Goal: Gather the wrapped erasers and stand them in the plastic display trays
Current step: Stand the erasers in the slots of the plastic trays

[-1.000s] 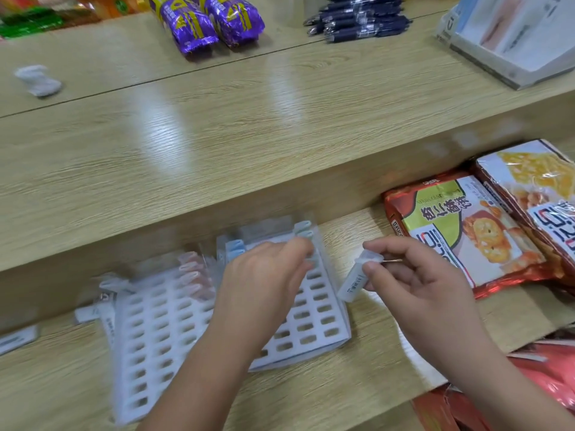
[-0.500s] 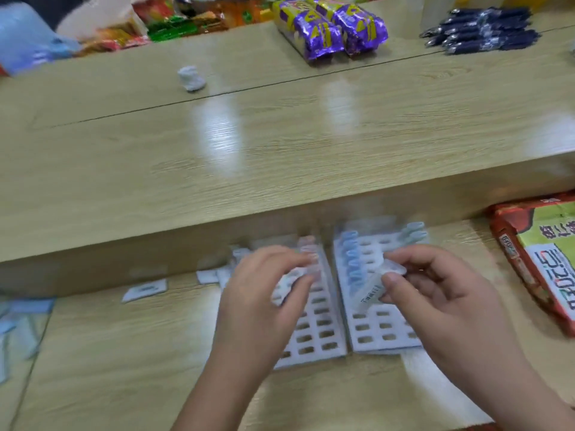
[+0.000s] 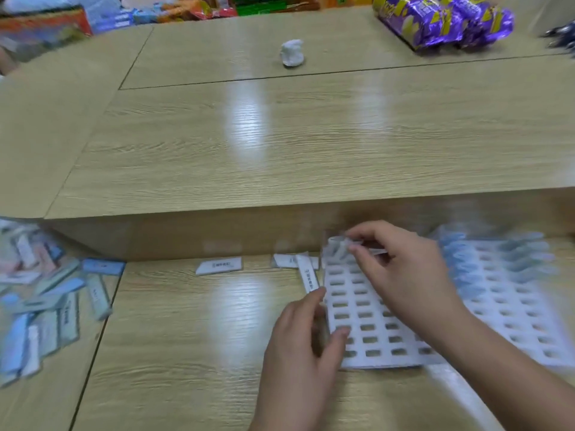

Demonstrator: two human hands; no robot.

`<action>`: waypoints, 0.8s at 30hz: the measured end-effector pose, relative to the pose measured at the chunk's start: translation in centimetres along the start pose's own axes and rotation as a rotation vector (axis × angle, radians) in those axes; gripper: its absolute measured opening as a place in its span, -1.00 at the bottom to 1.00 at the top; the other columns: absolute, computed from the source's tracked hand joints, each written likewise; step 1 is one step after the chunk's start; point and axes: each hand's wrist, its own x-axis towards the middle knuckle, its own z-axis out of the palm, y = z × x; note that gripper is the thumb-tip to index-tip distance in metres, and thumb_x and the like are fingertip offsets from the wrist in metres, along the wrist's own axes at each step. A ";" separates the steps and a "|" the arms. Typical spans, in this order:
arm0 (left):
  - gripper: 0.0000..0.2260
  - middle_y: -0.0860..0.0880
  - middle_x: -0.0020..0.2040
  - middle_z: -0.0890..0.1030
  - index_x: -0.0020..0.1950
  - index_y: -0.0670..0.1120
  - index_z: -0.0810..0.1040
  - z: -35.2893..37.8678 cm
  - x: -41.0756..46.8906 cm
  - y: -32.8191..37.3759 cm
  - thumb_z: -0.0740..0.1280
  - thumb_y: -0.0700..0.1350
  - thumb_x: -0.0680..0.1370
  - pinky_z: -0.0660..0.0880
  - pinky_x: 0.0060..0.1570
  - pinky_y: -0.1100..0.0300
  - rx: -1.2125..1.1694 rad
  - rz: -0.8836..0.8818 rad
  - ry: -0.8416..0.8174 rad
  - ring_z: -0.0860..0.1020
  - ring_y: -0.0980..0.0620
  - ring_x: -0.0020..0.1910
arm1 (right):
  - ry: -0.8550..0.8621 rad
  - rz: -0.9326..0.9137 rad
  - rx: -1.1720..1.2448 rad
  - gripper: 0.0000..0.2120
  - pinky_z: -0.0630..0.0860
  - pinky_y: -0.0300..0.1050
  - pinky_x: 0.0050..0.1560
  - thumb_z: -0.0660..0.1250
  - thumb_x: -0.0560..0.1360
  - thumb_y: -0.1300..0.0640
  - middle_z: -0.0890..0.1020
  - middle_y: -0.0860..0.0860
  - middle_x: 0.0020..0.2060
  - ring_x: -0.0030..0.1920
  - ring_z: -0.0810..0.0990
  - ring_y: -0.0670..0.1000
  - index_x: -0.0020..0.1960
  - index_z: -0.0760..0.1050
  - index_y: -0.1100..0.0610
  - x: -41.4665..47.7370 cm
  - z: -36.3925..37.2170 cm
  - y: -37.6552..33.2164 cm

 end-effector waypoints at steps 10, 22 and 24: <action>-0.55 0.25 0.08 0.51 0.37 0.29 0.42 0.3 0.3 0.0 0.41 0.06 0.51 0.52 -0.06 0.34 -0.111 -0.031 -0.032 0.56 0.23 0.01 | -0.045 -0.186 -0.167 -0.92 0.51 -0.22 -0.29 0.42 0.50 0.15 0.58 -0.14 -0.05 -0.19 0.55 -0.18 -0.02 0.61 0.02 -0.3 1.1 0.7; -0.54 -0.03 0.17 0.46 0.26 -0.01 0.55 -4.2 7.1 -4.1 0.50 -0.13 0.38 0.56 -0.19 0.09 0.738 0.215 0.006 0.53 -0.07 0.01 | 0.004 -0.141 -0.321 -0.63 0.56 -0.18 -0.18 0.29 0.42 0.13 0.62 -0.04 0.13 -0.04 0.62 -0.05 0.22 0.57 0.05 -3.6 4.9 -5.8; -0.56 -0.06 0.15 0.52 0.18 -0.04 0.58 -5.0 6.6 -4.8 0.54 -0.15 0.32 0.56 -0.21 0.08 0.782 0.249 0.026 0.54 -0.08 -0.04 | -0.096 -0.032 -0.415 -0.50 0.59 -0.13 -0.35 0.40 0.24 0.22 0.63 0.06 0.16 -0.08 0.67 0.02 0.19 0.60 0.14 -4.8 7.7 -7.1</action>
